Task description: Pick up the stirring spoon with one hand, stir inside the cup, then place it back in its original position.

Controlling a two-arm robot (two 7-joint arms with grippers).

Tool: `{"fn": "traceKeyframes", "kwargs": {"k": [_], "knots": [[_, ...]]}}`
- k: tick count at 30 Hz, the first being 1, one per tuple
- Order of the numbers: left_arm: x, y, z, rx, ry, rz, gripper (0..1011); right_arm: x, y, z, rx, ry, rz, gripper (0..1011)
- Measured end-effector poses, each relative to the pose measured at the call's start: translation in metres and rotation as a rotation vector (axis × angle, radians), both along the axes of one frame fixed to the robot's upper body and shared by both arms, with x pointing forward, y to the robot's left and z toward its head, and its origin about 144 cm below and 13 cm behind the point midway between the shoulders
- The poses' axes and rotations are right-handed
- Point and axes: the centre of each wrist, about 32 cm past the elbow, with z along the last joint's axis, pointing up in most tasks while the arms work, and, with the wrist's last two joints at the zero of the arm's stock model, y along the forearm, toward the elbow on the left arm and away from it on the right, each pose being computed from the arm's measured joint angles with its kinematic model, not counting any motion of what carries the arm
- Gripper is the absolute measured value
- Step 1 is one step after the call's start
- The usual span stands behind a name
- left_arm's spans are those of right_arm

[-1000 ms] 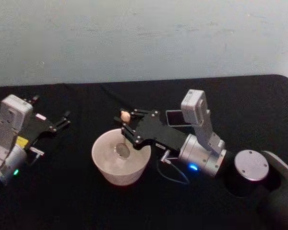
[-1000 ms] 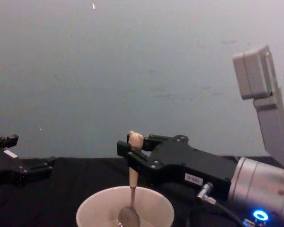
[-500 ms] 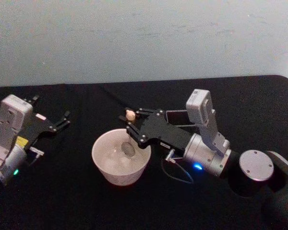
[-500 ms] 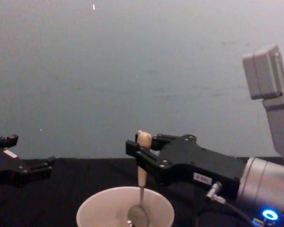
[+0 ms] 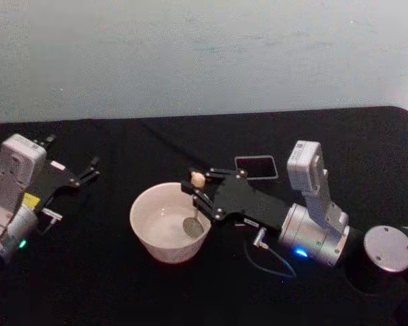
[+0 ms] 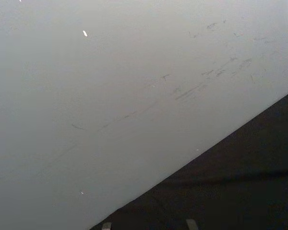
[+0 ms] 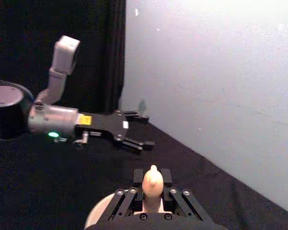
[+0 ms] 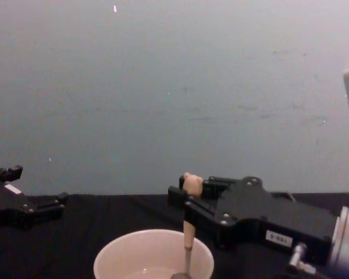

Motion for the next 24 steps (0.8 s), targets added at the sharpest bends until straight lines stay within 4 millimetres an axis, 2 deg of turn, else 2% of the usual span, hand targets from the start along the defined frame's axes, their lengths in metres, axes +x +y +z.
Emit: {"fn": "traceKeyframes", "kwargs": {"k": [8, 13, 24], "knots": [[0.000, 0.000, 0.000, 0.000, 0.000, 0.000, 1001, -0.011, 0.008, 0.001, 0.016, 0.016, 0.057, 214], [0.000, 0.000, 0.000, 0.000, 0.000, 0.000, 1001, -0.012, 0.020, 0.000, 0.030, 0.018, 0.079, 214], [0.000, 0.000, 0.000, 0.000, 0.000, 0.000, 1001, 0.010, 0.044, -0.003, 0.036, -0.009, 0.014, 214]]}}
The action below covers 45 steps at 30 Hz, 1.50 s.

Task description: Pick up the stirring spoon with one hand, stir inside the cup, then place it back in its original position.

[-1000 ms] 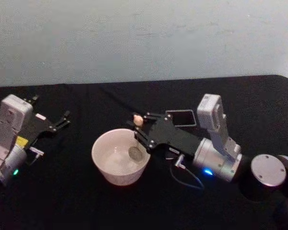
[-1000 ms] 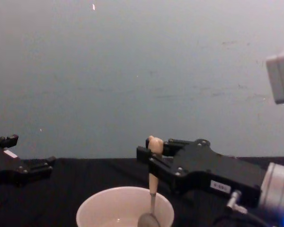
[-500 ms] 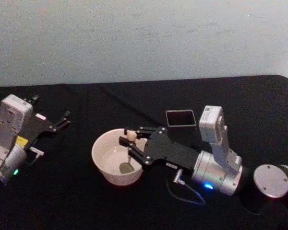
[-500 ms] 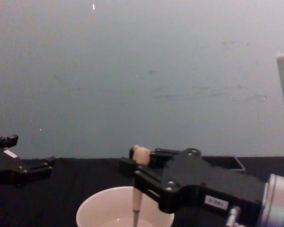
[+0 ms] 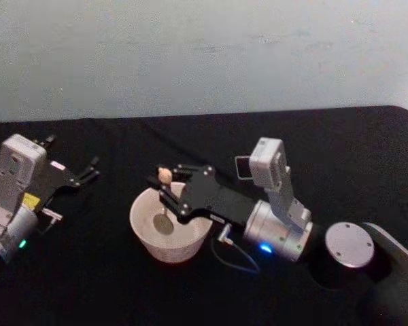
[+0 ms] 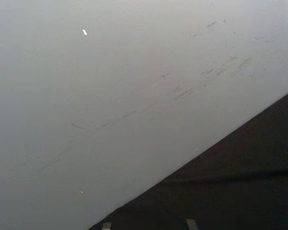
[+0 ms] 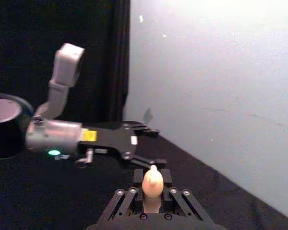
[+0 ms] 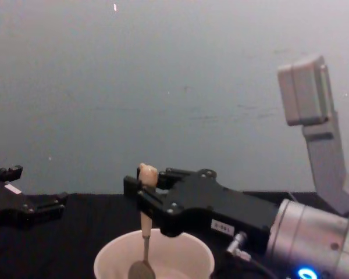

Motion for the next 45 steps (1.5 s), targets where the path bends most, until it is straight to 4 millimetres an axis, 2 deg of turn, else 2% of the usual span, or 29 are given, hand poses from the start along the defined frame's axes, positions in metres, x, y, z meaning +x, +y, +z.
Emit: {"fn": "traceKeyframes", "kwargs": {"k": [9, 33, 39, 45], "knots": [[0.000, 0.000, 0.000, 0.000, 0.000, 0.000, 1001, 0.013, -0.005, -0.001, -0.008, -0.009, -0.064, 214], [0.000, 0.000, 0.000, 0.000, 0.000, 0.000, 1001, 0.013, -0.012, 0.000, -0.016, -0.021, -0.078, 214], [0.000, 0.000, 0.000, 0.000, 0.000, 0.000, 1001, 0.012, -0.015, 0.008, -0.002, -0.051, -0.072, 214], [0.000, 0.000, 0.000, 0.000, 0.000, 0.000, 1001, 0.009, -0.023, 0.026, 0.038, -0.104, -0.053, 214]]}}
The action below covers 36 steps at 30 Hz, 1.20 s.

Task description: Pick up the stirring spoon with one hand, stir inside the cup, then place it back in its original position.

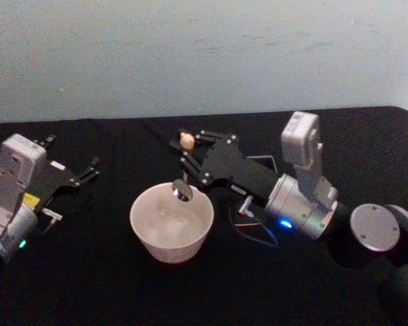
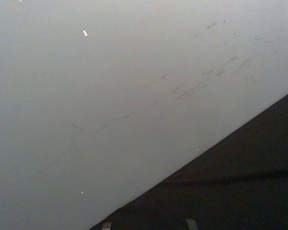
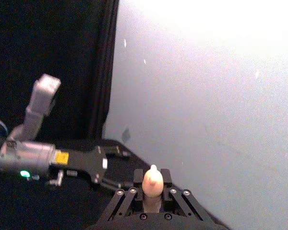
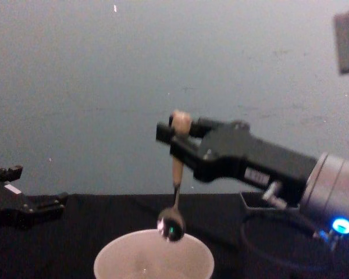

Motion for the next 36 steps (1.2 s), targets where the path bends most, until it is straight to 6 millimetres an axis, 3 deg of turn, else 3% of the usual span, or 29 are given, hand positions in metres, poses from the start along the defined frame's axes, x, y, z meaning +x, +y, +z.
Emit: {"fn": "traceKeyframes", "kwargs": {"k": [9, 18, 25, 36], "knots": [[0.000, 0.000, 0.000, 0.000, 0.000, 0.000, 1002, -0.006, -0.016, 0.028, 0.067, -0.078, 0.018, 214], [0.000, 0.000, 0.000, 0.000, 0.000, 0.000, 1002, -0.006, -0.049, 0.048, 0.097, -0.125, -0.039, 213], [0.000, 0.000, 0.000, 0.000, 0.000, 0.000, 1001, -0.011, -0.070, 0.051, 0.084, -0.102, -0.128, 214], [0.000, 0.000, 0.000, 0.000, 0.000, 0.000, 1001, -0.020, -0.080, 0.048, 0.065, -0.014, -0.220, 214]]}}
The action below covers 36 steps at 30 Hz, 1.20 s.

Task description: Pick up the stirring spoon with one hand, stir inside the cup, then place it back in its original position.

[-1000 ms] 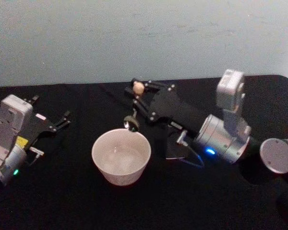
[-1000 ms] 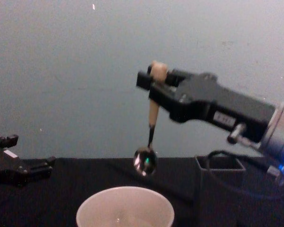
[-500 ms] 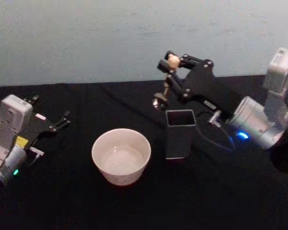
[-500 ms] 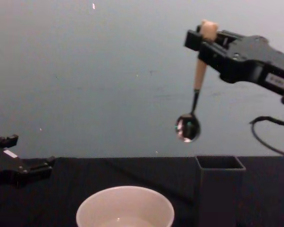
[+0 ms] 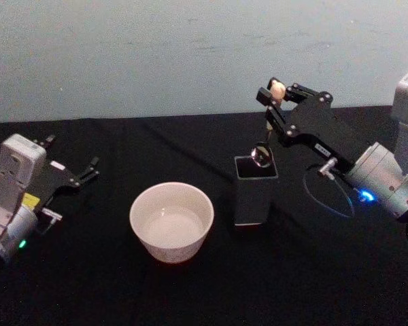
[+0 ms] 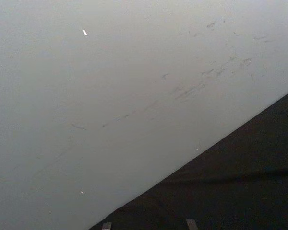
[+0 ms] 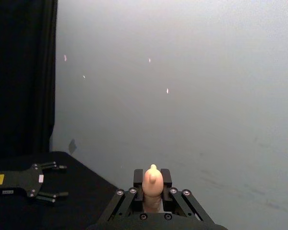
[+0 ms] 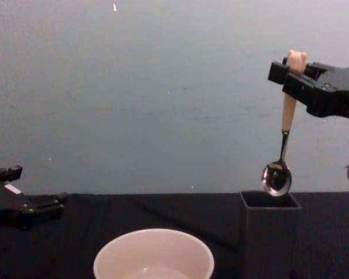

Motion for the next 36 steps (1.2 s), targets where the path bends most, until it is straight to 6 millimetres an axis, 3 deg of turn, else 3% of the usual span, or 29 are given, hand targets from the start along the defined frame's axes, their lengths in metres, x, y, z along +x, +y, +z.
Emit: {"fn": "traceKeyframes", "kwargs": {"k": [12, 36], "knots": [[0.000, 0.000, 0.000, 0.000, 0.000, 0.000, 1001, -0.001, 0.008, -0.009, 0.011, 0.117, -0.038, 214], [0.000, 0.000, 0.000, 0.000, 0.000, 0.000, 1001, -0.003, 0.022, -0.048, 0.007, 0.270, -0.075, 214]]}}
